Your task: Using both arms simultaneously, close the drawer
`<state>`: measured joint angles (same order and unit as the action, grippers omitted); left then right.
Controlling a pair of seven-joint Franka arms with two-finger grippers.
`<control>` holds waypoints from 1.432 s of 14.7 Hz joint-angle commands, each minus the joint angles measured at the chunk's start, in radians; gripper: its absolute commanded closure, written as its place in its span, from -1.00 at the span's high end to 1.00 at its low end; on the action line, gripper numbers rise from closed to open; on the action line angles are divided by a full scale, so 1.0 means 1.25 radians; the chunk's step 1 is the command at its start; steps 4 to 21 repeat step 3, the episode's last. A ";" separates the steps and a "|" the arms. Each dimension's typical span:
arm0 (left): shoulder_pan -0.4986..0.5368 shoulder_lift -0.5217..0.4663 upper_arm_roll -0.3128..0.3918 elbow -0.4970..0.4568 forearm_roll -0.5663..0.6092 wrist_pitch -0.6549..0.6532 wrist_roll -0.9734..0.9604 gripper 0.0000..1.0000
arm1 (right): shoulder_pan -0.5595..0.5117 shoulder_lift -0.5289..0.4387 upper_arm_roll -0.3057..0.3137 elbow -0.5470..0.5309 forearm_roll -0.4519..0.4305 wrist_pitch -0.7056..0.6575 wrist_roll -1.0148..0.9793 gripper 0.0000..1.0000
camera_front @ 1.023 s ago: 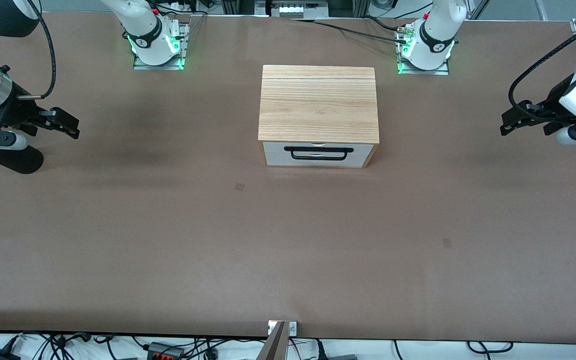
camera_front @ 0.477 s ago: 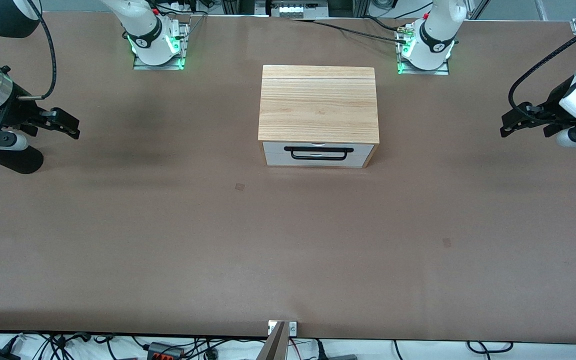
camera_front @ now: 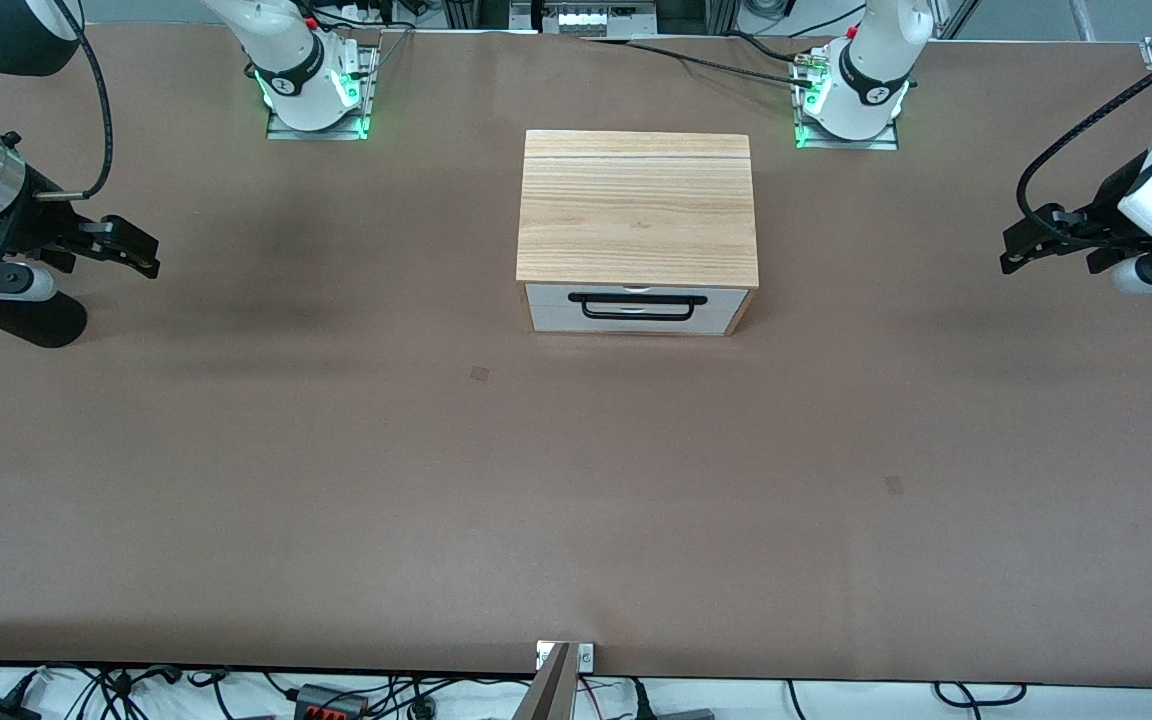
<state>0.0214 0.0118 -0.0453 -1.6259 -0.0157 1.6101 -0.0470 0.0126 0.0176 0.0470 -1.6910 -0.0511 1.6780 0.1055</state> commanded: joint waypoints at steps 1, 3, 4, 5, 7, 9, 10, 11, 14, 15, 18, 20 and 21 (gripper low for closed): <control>0.004 0.013 -0.001 0.027 -0.005 -0.020 0.019 1.00 | -0.015 -0.005 0.015 -0.007 -0.012 0.004 0.008 1.00; 0.004 0.013 -0.001 0.027 -0.005 -0.020 0.018 1.00 | -0.016 -0.005 0.015 -0.007 -0.012 0.004 0.009 1.00; 0.004 0.013 -0.001 0.027 -0.005 -0.020 0.018 1.00 | -0.016 -0.005 0.015 -0.007 -0.012 0.004 0.009 1.00; 0.004 0.013 -0.001 0.027 -0.005 -0.020 0.018 1.00 | -0.016 -0.005 0.015 -0.007 -0.012 0.004 0.009 1.00; 0.004 0.013 -0.001 0.027 -0.005 -0.020 0.018 1.00 | -0.016 -0.005 0.015 -0.007 -0.012 0.004 0.009 1.00; 0.004 0.013 -0.001 0.027 -0.005 -0.020 0.018 1.00 | -0.016 -0.005 0.015 -0.007 -0.012 0.004 0.009 1.00; 0.004 0.013 -0.001 0.027 -0.005 -0.020 0.018 1.00 | -0.016 -0.005 0.015 -0.007 -0.012 0.004 0.009 1.00; 0.004 0.013 -0.001 0.027 -0.005 -0.020 0.018 1.00 | -0.016 -0.005 0.015 -0.007 -0.012 0.004 0.009 1.00; 0.004 0.013 -0.001 0.027 -0.005 -0.020 0.018 1.00 | -0.016 -0.005 0.015 -0.007 -0.012 0.004 0.009 1.00; 0.004 0.013 -0.001 0.027 -0.005 -0.020 0.018 1.00 | -0.016 -0.005 0.015 -0.007 -0.012 0.004 0.009 1.00; 0.004 0.013 -0.001 0.027 -0.005 -0.020 0.018 1.00 | -0.016 -0.005 0.015 -0.007 -0.012 0.004 0.009 1.00; 0.004 0.013 -0.001 0.027 -0.005 -0.020 0.018 1.00 | -0.016 -0.005 0.015 -0.007 -0.012 0.004 0.009 1.00; 0.004 0.013 -0.001 0.027 -0.005 -0.020 0.018 1.00 | -0.016 -0.005 0.015 -0.007 -0.012 0.004 0.009 1.00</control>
